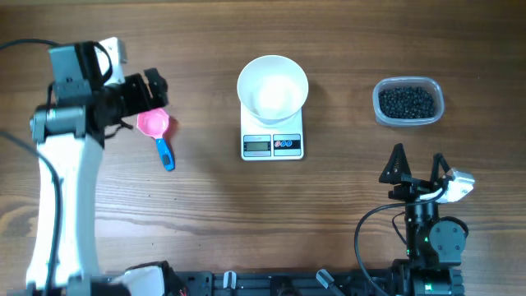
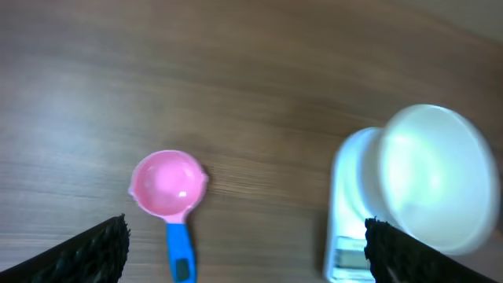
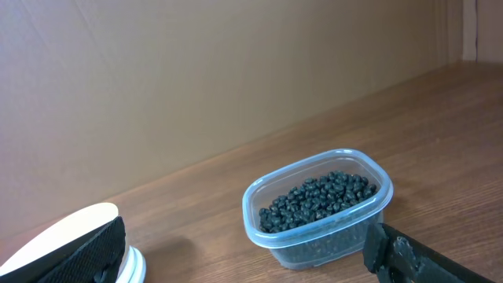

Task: Scoop item into bowl and weigh 150g on scale
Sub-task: 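Reach left gripper to the pink scoop and grasp its cup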

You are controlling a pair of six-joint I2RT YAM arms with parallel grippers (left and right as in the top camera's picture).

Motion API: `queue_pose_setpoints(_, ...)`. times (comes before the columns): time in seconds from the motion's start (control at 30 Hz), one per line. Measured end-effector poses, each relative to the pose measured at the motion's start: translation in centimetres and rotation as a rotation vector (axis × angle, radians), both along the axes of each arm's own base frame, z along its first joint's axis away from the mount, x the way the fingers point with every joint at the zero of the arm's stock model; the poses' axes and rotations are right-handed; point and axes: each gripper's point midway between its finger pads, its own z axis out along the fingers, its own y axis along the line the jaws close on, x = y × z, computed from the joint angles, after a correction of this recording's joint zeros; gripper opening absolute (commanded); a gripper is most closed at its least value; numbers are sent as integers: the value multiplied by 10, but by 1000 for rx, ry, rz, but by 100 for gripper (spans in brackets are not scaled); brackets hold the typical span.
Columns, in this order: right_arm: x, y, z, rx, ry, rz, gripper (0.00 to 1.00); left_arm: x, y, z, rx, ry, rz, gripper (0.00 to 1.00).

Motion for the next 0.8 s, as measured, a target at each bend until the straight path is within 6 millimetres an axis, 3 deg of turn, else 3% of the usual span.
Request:
queue_pose_setpoints(0.17,0,0,0,0,0,0,100,11,24,-57,19,144,-13,80)
queue_pose_setpoints(0.27,0,0,0,0,0,0,100,12,37,-87,26,215,-30,62)
queue_pose_setpoints(0.63,0,0,0,0,0,0,100,36,56,-167,93,303,-107,57)
queue_pose_setpoints(0.8,0,0,0,0,0,0,100,39,66,-188,143,333,-99,55)
